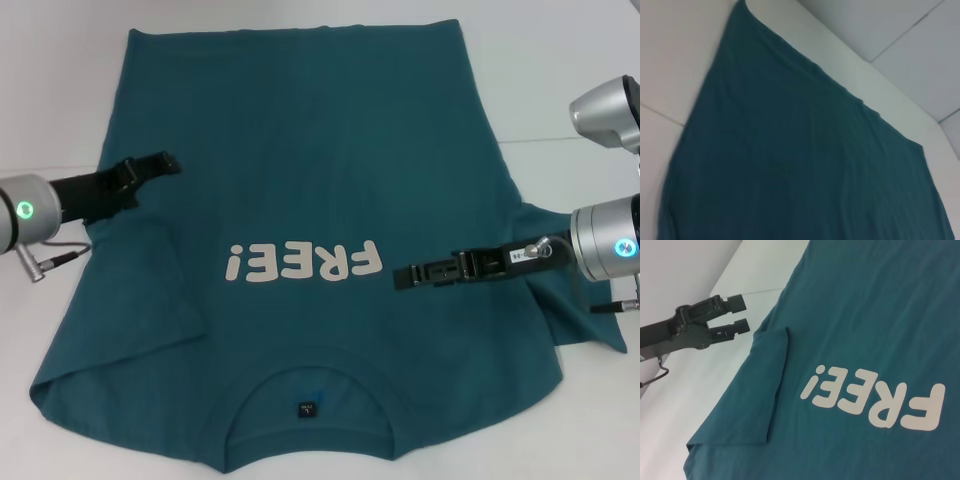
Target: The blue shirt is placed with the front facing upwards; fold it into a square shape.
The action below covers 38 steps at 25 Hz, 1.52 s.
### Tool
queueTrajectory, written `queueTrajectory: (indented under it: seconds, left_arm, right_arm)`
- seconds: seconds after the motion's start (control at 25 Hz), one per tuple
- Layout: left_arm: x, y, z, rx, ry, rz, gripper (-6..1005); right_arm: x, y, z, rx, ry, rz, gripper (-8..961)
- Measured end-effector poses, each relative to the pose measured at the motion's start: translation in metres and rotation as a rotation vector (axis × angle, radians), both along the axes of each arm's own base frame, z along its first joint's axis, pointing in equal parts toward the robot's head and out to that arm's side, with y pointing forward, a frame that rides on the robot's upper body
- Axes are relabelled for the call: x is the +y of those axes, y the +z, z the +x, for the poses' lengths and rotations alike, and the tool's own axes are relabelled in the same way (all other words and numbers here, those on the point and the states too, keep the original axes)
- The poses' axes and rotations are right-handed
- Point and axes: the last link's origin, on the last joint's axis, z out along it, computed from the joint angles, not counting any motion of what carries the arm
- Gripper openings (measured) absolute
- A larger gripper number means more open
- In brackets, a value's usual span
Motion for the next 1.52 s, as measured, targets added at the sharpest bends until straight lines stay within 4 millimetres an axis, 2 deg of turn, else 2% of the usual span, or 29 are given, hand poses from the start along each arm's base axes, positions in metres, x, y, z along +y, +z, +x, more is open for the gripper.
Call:
queueTrajectory:
  seconds: [0.16, 0.32, 0.56, 0.76, 1.0, 1.32, 1.52]
  left_arm:
    - [-0.013, 0.004, -0.016, -0.013, 0.020, -0.017, 922]
    - [-0.034, 0.015, -0.033, -0.034, 0.000, -0.053, 922]
    - [-0.084, 0.034, -0.036, 0.006, -0.250, -0.152, 921]
    - [-0.132, 0.030, -0.041, 0.088, -0.474, -0.206, 920]
    - [-0.171, 0.021, -0.045, 0.039, -0.553, -0.236, 919]
    - [-0.192, 0.012, -0.041, -0.076, -0.599, -0.239, 918]
    - [-0.194, 0.009, -0.038, -0.141, -0.595, -0.203, 917]
  right_arm:
    - [0.000, 0.001, 0.000, 0.001, -0.001, 0.000, 917]
    - [0.000, 0.001, 0.000, 0.002, -0.001, 0.003, 917]
    - [0.002, 0.003, -0.001, 0.000, 0.018, 0.016, 917]
    - [0.001, 0.002, -0.002, -0.002, 0.036, 0.016, 917]
    - [0.002, 0.004, -0.002, 0.003, 0.044, 0.026, 917]
    - [0.000, 0.015, 0.000, 0.137, 0.088, 0.150, 916]
    - [-0.002, 0.038, 0.020, 0.151, -0.013, 0.181, 916]
